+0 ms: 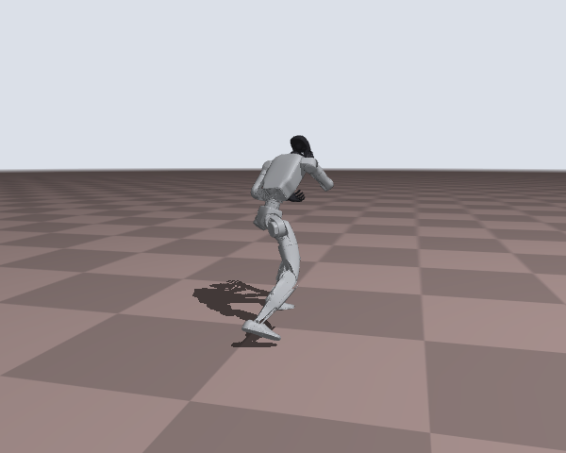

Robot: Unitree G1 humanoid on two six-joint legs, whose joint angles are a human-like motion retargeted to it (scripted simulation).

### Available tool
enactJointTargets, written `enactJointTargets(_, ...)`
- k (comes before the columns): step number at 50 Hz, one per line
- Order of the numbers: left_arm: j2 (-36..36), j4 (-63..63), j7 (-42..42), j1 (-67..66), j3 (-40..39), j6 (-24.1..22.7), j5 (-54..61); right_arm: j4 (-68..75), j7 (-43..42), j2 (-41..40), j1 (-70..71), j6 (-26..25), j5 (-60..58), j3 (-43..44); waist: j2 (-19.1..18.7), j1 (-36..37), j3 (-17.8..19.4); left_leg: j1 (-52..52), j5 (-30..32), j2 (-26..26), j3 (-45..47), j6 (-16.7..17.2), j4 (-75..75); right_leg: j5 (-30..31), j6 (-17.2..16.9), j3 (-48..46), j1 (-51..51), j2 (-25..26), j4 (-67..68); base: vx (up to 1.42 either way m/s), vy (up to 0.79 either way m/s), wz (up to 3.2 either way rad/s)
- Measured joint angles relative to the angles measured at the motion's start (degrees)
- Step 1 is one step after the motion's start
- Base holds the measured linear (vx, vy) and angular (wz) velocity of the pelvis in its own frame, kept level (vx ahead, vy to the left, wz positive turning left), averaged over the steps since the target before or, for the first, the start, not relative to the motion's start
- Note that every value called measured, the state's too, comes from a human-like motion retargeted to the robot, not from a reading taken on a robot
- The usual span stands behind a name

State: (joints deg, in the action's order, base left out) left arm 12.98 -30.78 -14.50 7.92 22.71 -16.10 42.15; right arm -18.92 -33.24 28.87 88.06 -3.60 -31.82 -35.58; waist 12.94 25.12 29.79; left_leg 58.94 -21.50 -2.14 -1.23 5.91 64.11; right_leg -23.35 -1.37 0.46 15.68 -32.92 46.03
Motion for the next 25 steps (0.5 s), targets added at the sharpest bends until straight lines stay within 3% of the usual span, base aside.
enactJointTargets(3,4.3,-0.5,1.2,1.3,-1.0,0.2,0.0,1.3,-2.0,5.4,7.0,-1.3,-0.8,-1.1,0.1,2.2,-0.3,-10.1,-0.3,1.2,1.8,-0.4,-5.4,6.3,0.5,-6.4,-4.7,-1.7,-1.3,0.18,0.09,-0.72)
enactJointTargets(6,7.9,-1.6,3.0,1.0,-3.4,0.7,0.6,5.9,-2.5,9.1,8.6,-3.3,2.1,-1.4,0.0,2.9,-5.0,-17.6,0.1,3.3,3.7,-1.2,-10.5,11.3,1.8,-14.7,-7.6,-2.7,-2.9,0.17,0.10,-0.97)
enactJointTargets(9,9.3,-3.6,6.0,-0.1,-6.6,2.3,4.6,8.9,3.5,9.2,5.9,-3.0,8.5,1.4,-0.7,3.0,-9.6,-25.4,-0.7,6.2,6.2,-2.0,-16.1,15.1,2.4,-21.5,-10.2,-2.4,-5.2,0.15,0.09,-1.27)
enactJointTargets(11,9.1,-5.6,6.9,-2.3,-9.1,2.3,8.2,6.5,2.3,7.7,-0.8,-0.8,12.5,5.4,-1.4,2.7,-13.8,-29.7,-1.4,8.3,8.3,-2.8,-19.6,18.5,2.8,-26.4,-11.7,-2.5,-7.5,0.15,0.10,-1.36)
enactJointTargets(15,6.2,-9.9,8.9,-4.6,-11.6,2.1,20.4,-5.2,3.8,3.2,-17.6,4.4,21.7,12.5,-3.4,1.6,-18.8,-37.9,-2.0,11.3,13.2,-3.6,-25.2,23.1,0.8,-31.0,-14.5,-1.9,-12.6,0.09,0.06,-1.29)
enactJointTargets(19,4.8,-10.9,10.1,-1.7,-13.3,3.1,19.1,-17.4,11.2,1.0,-39.2,8.1,26.7,19.1,-5.8,0.0,-21.8,-43.5,-4.2,13.5,19.1,-4.2,-28.0,23.2,-1.2,-29.5,-14.4,-0.9,-16.4,0.01,0.01,-1.32)
enactJointTargets(22,6.3,-10.5,5.3,3.8,-15.0,2.3,9.2,-23.1,15.2,-1.0,-56.3,10.3,31.8,22.6,-7.7,-2.9,-23.1,-46.7,-6.5,14.9,24.3,-5.2,-28.4,20.9,-2.0,-27.7,-13.9,-0.6,-18.8,-0.02,-0.04,-1.40)
enactJointTargets(25,9.6,-7.8,-0.9,12.9,-16.2,4.3,-4.6,-24.6,18.3,-3.1,-69.9,11.2,36.7,24.2,-9.5,-8.2,-24.1,-49.1,-7.8,16.1,29.3,-5.5,-27.6,16.2,-2.4,-27.4,-13.6,-0.4,-21.6,-0.04,-0.07,-1.52)
